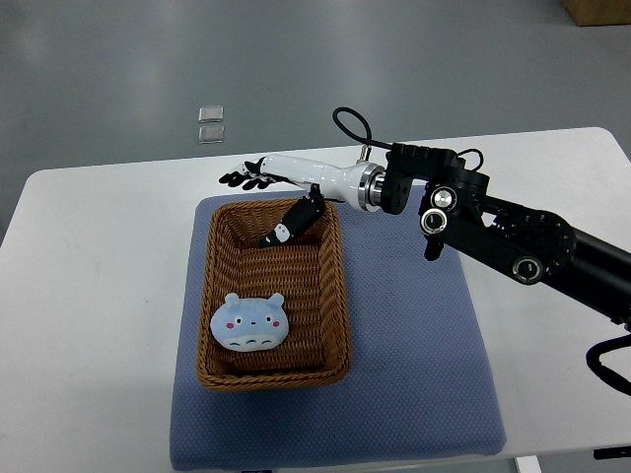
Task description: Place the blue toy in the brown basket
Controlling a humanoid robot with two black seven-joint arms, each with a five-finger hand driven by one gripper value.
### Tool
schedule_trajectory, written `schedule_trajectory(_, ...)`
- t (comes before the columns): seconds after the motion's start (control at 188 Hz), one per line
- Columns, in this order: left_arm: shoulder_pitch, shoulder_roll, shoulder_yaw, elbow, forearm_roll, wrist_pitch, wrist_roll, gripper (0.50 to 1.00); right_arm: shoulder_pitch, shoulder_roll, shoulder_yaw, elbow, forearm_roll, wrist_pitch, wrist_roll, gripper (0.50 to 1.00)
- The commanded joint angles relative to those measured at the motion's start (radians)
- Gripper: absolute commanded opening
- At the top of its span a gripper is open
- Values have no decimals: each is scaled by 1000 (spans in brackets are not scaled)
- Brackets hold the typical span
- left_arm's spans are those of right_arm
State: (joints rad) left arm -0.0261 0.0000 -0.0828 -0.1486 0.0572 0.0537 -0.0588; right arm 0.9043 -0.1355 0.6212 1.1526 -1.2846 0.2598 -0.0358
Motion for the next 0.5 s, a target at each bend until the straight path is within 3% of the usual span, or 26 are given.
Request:
schedule_trajectory(0.0, 0, 0, 0, 0, 0, 0, 0, 1000, -35, 13, 77, -24, 31, -33, 5, 893)
schedule_trajectory(0.271, 0, 0, 0, 0, 1, 0, -1, 1000, -91, 66, 273, -82, 217, -146, 7, 893)
schedule_trajectory(0.495, 0, 0, 0, 0, 1, 0, 0, 1000, -104, 117, 457, -226, 318, -203, 39, 893)
